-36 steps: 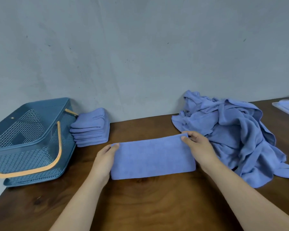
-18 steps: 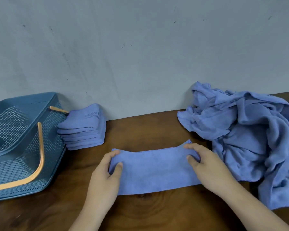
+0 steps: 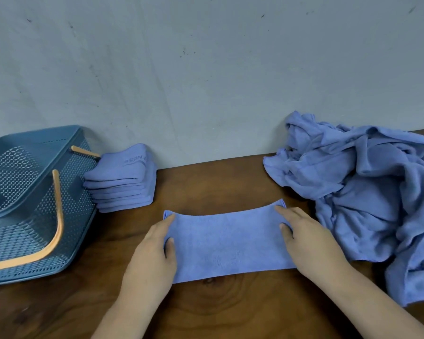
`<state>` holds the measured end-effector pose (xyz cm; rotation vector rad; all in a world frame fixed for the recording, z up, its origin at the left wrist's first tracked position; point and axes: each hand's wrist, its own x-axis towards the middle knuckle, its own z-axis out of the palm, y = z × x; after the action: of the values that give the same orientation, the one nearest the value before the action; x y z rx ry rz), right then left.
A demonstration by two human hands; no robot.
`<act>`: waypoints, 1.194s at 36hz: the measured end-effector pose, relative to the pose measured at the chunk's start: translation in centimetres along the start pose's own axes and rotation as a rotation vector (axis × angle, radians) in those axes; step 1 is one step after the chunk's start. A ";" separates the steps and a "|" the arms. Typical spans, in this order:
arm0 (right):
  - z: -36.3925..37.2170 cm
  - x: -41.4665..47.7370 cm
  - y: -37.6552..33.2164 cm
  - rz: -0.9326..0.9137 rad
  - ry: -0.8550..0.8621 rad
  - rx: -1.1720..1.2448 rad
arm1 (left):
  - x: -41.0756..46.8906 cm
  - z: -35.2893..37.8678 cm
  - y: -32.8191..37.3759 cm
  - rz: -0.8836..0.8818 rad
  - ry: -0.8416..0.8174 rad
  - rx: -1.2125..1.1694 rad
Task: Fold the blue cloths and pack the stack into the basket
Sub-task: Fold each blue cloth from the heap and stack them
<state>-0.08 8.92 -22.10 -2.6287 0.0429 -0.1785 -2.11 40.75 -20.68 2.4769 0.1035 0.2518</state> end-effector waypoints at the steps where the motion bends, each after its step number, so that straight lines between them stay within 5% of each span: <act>1: 0.1 0.0 -0.1 -0.005 0.002 -0.033 | 0.0 0.0 -0.1 0.014 -0.002 0.052; 10: 0.1 -1.5 -1.7 -0.066 0.203 -0.506 | 0.1 0.2 0.3 0.117 0.113 0.531; 13: 0.2 -0.8 -3.5 -0.181 0.236 -0.414 | 0.3 0.5 2.3 0.327 0.080 0.365; 16: 1.2 -0.8 -5.7 -0.317 -0.040 -0.220 | 0.1 2.1 3.7 0.404 -0.123 0.314; 20: 2.0 -0.7 -4.9 -0.390 -0.298 -0.259 | 0.2 3.2 2.7 0.372 -0.381 0.431; 38: 0.1 1.5 -0.4 -0.237 -0.318 -0.227 | 1.8 0.5 -0.2 0.210 -0.390 0.445; 43: 0.1 1.1 -0.1 -0.278 -0.188 -0.213 | 1.7 0.5 -0.3 0.220 -0.382 0.447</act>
<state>1.07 9.05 -22.02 -2.8430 -0.3888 -0.0208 -0.35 40.87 -21.01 2.9325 -0.3075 -0.1783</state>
